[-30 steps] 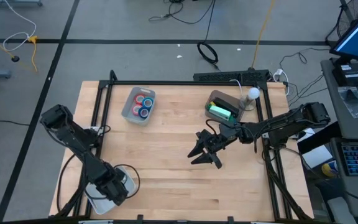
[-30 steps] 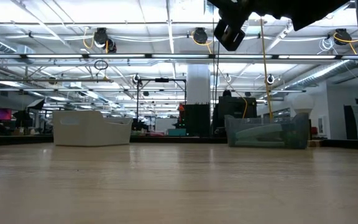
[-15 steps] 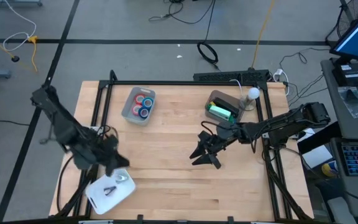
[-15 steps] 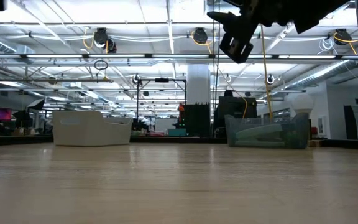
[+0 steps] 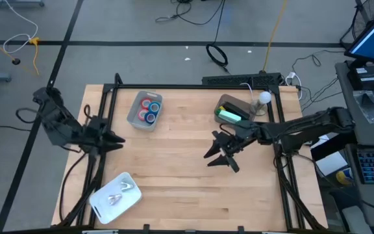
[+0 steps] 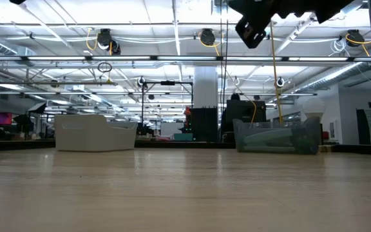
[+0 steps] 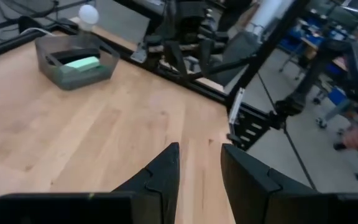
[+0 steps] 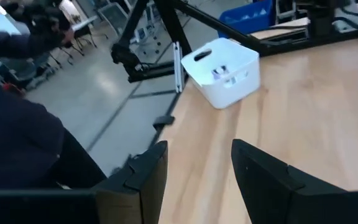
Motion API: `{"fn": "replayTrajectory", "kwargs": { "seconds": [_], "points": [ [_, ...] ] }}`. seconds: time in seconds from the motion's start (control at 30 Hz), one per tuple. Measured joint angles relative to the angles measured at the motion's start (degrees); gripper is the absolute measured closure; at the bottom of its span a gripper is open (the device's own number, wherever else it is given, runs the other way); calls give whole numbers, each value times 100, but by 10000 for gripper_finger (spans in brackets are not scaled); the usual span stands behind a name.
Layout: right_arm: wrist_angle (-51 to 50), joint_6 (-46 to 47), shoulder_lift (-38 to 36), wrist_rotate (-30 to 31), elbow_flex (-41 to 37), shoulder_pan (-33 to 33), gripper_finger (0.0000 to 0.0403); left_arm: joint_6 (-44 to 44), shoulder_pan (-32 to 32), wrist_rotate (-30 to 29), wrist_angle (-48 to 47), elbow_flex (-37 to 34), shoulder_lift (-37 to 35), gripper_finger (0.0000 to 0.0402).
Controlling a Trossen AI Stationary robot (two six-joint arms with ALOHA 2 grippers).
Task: Pick and place Stapler, Stapler remover, tape
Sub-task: Return to Home Position
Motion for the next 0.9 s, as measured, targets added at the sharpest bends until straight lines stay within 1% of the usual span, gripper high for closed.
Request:
{"fn": "replayTrajectory", "kwargs": {
  "seconds": [0.1, 0.17, 0.23, 0.4, 0.5, 0.57, 0.67, 0.73, 0.9],
  "points": [
    [-492, -231, -280, 67, -2, -12, 232, 132, 0, 104, -111, -33, -138, 284],
    [-700, -392, -436, 160, -3, -10, 232, 136, 0, 101, -119, -184, -194, 284],
    [-683, -480, -602, 142, -111, -8, 232, 104, 0, 90, 24, -432, -241, 284],
    [-88, -328, -1112, 149, -790, -8, 232, 462, 38, 88, 1491, -1431, -420, 284],
    [352, -86, -1487, 149, -1293, -17, 232, 546, 226, 226, 1949, -1890, -583, 284],
    [448, 54, -1780, 162, -1595, -61, 232, 604, 414, 234, 2167, -2112, -723, 284],
    [460, 193, -2249, 334, -1973, -143, 232, 795, 750, 259, 2123, -2287, -983, 284],
    [473, 197, -2594, 462, -2214, -220, 232, 1043, 972, 424, 2035, -2297, -1216, 284],
    [473, 252, -3387, 463, -2727, -485, 232, 1509, 1389, 546, 1664, -2293, -2114, 284]
  ]
}}
